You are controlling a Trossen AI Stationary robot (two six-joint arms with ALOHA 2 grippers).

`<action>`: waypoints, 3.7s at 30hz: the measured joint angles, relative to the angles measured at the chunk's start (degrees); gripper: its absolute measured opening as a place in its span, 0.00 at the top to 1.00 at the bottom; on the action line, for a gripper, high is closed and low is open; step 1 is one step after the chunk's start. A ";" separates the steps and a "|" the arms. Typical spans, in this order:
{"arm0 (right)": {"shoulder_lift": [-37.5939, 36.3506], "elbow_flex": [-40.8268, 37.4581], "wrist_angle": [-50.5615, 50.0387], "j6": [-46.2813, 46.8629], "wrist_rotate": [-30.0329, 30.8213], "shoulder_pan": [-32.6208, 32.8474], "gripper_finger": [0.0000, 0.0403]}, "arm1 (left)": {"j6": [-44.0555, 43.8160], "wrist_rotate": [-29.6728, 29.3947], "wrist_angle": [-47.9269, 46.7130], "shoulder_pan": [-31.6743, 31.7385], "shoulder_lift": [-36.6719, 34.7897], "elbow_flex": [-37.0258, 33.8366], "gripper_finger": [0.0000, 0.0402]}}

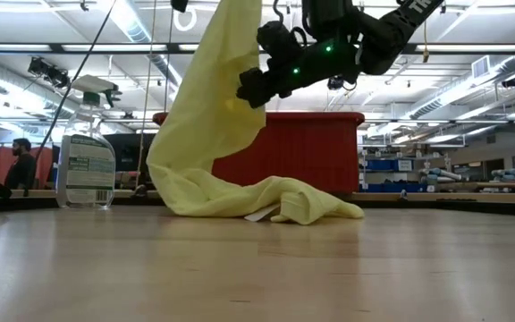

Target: Fold Laundry from Bin

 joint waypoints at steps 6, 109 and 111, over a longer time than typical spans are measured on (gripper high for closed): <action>-4.21 0.00 -0.09 0.08 3.04 1.76 0.95 | 9.69 0.00 -0.29 -1.68 -0.02 0.00 1.00; -25.32 13.84 -60.45 34.56 -34.24 -9.06 0.98 | 20.35 7.44 -47.49 -0.97 4.04 9.29 1.00; -25.32 13.84 -60.30 35.15 -34.23 -9.06 0.98 | 21.46 7.18 -46.56 -0.97 3.97 8.26 1.00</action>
